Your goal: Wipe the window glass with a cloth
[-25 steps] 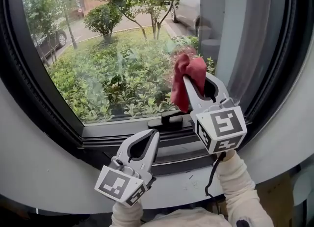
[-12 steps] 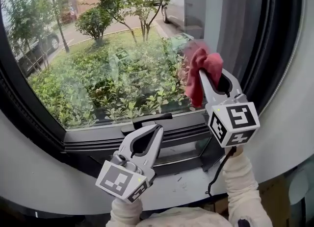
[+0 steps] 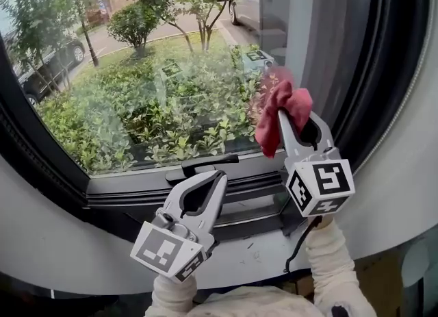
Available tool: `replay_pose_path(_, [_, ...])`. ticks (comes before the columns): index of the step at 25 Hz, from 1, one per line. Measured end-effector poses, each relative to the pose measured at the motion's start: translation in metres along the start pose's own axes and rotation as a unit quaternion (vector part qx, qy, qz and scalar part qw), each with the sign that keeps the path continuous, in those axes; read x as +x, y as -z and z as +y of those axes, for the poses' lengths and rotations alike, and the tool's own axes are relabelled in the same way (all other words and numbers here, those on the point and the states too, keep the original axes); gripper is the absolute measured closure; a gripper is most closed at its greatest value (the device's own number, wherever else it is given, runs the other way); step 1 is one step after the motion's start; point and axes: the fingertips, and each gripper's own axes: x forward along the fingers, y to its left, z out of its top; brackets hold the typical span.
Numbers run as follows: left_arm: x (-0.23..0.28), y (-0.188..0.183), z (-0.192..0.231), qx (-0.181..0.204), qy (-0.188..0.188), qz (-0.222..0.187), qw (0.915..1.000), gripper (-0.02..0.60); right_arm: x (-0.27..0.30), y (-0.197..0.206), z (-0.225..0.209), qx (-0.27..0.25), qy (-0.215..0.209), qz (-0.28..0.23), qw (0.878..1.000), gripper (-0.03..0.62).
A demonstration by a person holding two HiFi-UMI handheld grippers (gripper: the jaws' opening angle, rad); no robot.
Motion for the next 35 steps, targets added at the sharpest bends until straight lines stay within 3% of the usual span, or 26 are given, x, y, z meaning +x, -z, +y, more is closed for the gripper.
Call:
replay_pose_path(5, [-0.006,0.001,0.004,0.002,-0.003,0.005,1.0000,0.581,0.002,-0.001,0.001,0.019,-0.005,0.004,1.000,0.490])
replay_pose_path(18, [-0.018,-0.009,0.024,0.002,-0.010,-0.005,0.9999,0.581,0.031,-0.110,-0.012,-0.022,-0.001,-0.052,0.998,0.488])
replay_pose_path(24, [-0.026,-0.013,0.030,0.006,-0.009,-0.009,0.9999,0.581,0.033,-0.118,-0.008,-0.005,0.007,-0.068,0.998,0.491])
replay_pose_path(35, [-0.065,-0.015,0.054,0.001,-0.027,-0.010,0.9996,0.581,0.055,-0.127,0.097,-0.037,-0.042,-0.077,0.995,0.491])
